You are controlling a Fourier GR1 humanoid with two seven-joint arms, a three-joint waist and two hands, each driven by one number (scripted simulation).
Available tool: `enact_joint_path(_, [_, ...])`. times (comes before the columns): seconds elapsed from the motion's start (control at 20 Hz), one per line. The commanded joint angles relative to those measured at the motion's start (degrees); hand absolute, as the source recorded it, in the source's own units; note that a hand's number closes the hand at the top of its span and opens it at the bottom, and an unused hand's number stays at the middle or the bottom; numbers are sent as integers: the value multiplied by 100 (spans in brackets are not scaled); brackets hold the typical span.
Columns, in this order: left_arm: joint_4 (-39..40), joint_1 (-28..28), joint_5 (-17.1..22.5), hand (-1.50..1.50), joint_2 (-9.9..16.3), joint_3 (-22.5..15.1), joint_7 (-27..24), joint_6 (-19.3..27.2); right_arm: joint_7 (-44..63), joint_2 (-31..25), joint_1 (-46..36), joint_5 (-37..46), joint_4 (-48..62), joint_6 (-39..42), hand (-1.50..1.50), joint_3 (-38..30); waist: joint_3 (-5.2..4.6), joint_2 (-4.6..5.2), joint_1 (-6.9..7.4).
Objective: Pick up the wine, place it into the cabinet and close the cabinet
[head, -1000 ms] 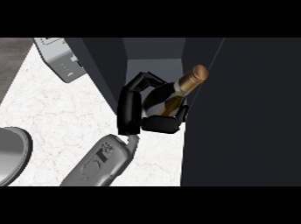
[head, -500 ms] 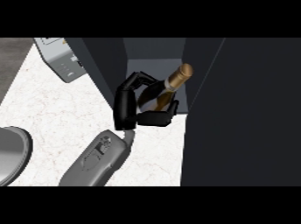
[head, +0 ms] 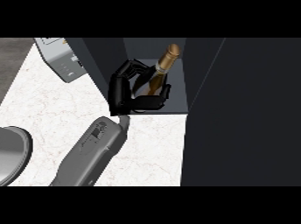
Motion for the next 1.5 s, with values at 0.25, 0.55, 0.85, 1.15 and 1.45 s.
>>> enact_joint_path(0.25, [880, -621, 272, 150, 36, 523, 14, -561, 425, -166, -226, -778, -431, -100, -150, -473, 1, 1, 15])
enact_joint_path(0.55, [2179, -1403, 436, 150, -40, 642, -399, -453, 230, 63, 22, -540, -455, 20, -150, -83, -1, 27, -96])
enact_joint_path(0.85, [2985, -1691, 241, 150, -19, 1164, -1225, -573, 202, 47, 130, -589, -588, 57, -150, -116, 0, 36, -115])
enact_joint_path(1.15, [3599, -2271, 297, 150, -42, 1373, -1510, -311, 140, 66, 95, -427, -473, 69, -150, 5, -1, 46, -137])
enact_joint_path(1.45, [4106, -2619, 359, 150, -42, 1707, -1753, -542, 268, 181, 315, -356, -743, -15, -150, 249, -3, 50, -162])
